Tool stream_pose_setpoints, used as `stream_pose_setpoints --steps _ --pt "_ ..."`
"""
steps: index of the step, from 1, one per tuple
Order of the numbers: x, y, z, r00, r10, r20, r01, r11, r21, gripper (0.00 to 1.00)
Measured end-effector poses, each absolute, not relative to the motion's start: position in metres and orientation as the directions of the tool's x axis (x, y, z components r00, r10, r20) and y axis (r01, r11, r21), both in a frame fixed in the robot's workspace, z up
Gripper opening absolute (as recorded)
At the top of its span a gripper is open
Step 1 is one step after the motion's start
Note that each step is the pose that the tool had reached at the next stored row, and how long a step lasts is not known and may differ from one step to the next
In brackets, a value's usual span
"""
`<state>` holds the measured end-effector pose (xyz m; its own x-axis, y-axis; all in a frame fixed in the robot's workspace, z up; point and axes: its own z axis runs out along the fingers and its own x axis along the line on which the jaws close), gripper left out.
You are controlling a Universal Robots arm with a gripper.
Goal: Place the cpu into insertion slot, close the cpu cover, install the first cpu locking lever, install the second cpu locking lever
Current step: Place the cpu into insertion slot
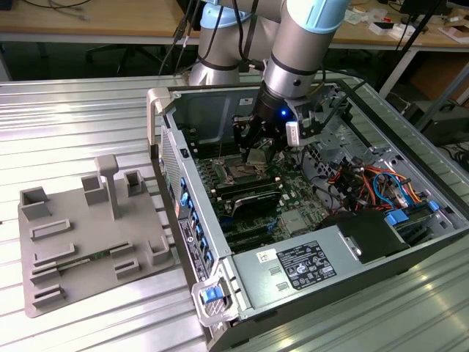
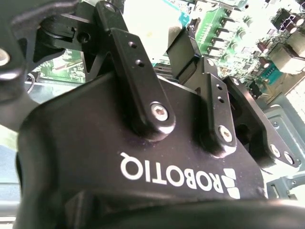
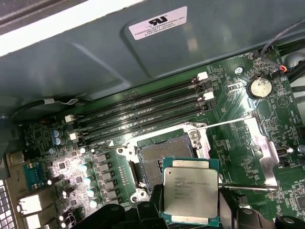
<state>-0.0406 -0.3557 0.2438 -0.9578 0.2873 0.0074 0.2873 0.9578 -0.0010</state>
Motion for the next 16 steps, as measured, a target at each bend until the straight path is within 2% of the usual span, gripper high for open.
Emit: stream_pose_setpoints --steps 16 --pt "-0.0406 -0.3557 0.2433 -0.95 0.312 0.007 0.312 0.95 -0.001 0.55"
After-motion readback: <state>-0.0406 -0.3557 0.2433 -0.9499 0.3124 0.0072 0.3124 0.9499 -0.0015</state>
